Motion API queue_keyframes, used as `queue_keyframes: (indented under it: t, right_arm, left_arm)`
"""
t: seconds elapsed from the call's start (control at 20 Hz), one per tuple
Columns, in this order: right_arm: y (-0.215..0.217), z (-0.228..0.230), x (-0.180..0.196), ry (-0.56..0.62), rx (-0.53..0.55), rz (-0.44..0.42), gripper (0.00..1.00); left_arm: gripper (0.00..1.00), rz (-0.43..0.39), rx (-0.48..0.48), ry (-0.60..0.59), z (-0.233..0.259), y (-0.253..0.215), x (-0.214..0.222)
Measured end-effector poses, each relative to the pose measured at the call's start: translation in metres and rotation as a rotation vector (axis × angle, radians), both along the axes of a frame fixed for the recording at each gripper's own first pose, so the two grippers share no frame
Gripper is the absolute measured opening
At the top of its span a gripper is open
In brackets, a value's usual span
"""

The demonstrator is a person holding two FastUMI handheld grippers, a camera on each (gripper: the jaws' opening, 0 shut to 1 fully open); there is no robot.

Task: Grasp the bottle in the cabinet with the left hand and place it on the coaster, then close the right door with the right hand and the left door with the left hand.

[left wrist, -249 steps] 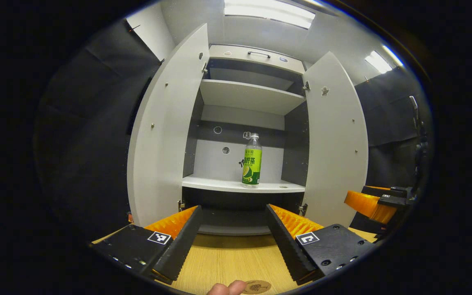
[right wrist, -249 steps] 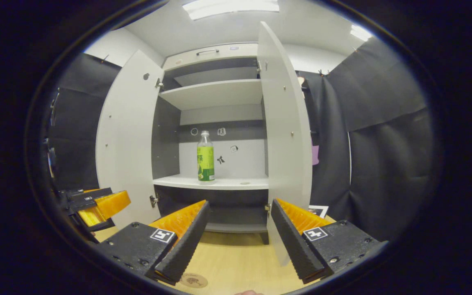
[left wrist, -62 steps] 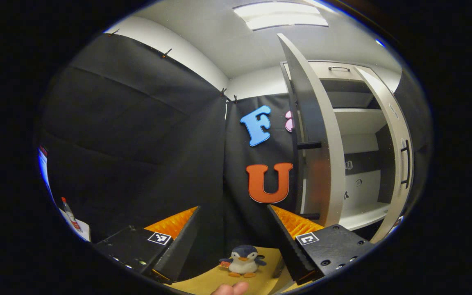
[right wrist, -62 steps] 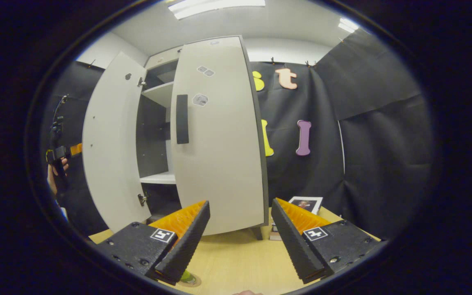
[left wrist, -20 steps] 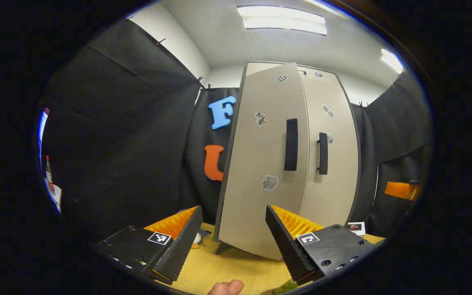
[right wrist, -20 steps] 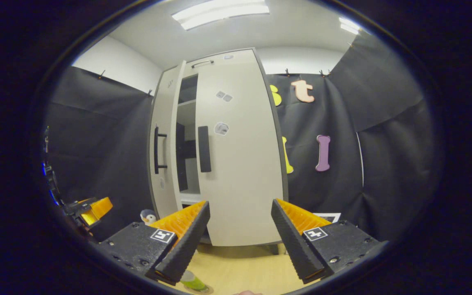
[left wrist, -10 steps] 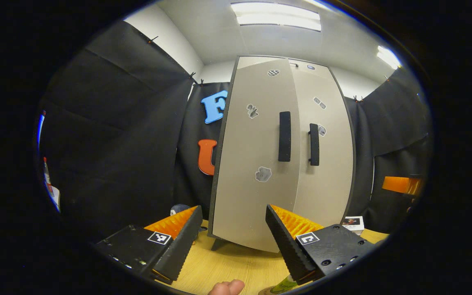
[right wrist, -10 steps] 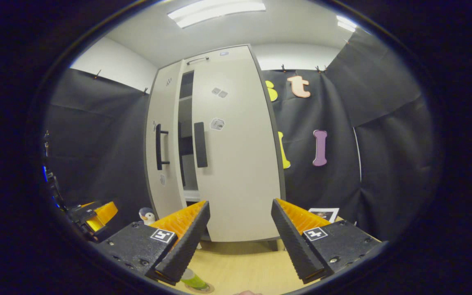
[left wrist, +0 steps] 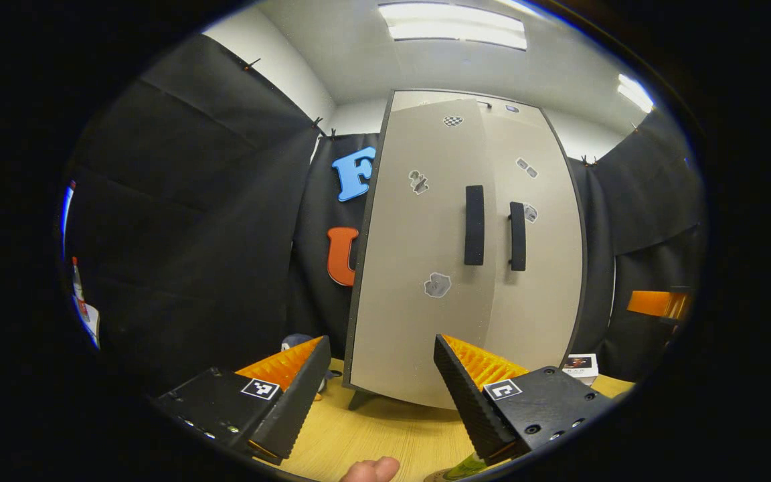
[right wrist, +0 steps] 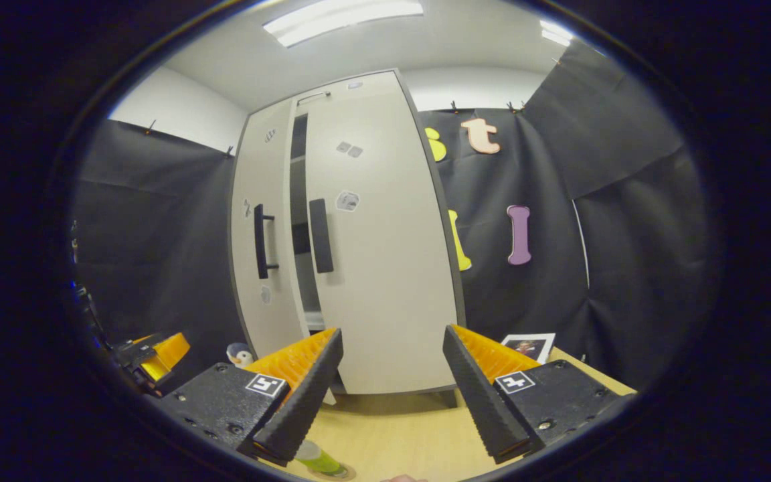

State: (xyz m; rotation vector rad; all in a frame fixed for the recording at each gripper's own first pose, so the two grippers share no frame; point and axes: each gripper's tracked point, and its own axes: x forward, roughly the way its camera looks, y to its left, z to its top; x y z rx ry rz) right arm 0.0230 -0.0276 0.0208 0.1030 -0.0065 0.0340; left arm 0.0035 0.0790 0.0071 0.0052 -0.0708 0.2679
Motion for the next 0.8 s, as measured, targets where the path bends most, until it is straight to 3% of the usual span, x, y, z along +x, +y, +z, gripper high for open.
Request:
queue_keyframes:
  t: [0.05,0.15,0.2,0.25,0.7,0.8]
  right_arm:
    - [-0.001,-0.001,0.001,0.004,-0.002,0.000,0.94]
    - [0.000,-0.002,0.001,0.013,0.000,0.004,0.99]
    - [0.001,-0.003,0.001,0.018,0.007,0.007,0.94]
    - [0.002,-0.002,0.001,0.022,0.017,0.012,0.99]
    - [0.004,0.006,0.001,0.011,0.029,0.023,0.99]
    - [0.003,0.003,0.001,0.024,0.024,0.022,0.99]
  left_arm:
    - [0.95,-0.002,-0.004,0.000,-0.001,0.000,0.001]
    - [0.95,0.001,-0.002,-0.001,-0.003,0.001,0.001]
    - [0.95,0.002,-0.001,0.000,-0.002,0.002,0.001]
    - [0.95,0.003,-0.003,0.006,-0.004,0.001,0.002]
    - [0.95,0.009,-0.012,0.026,-0.010,0.001,0.004]
    - [0.90,0.007,-0.015,0.033,-0.011,0.001,0.003]
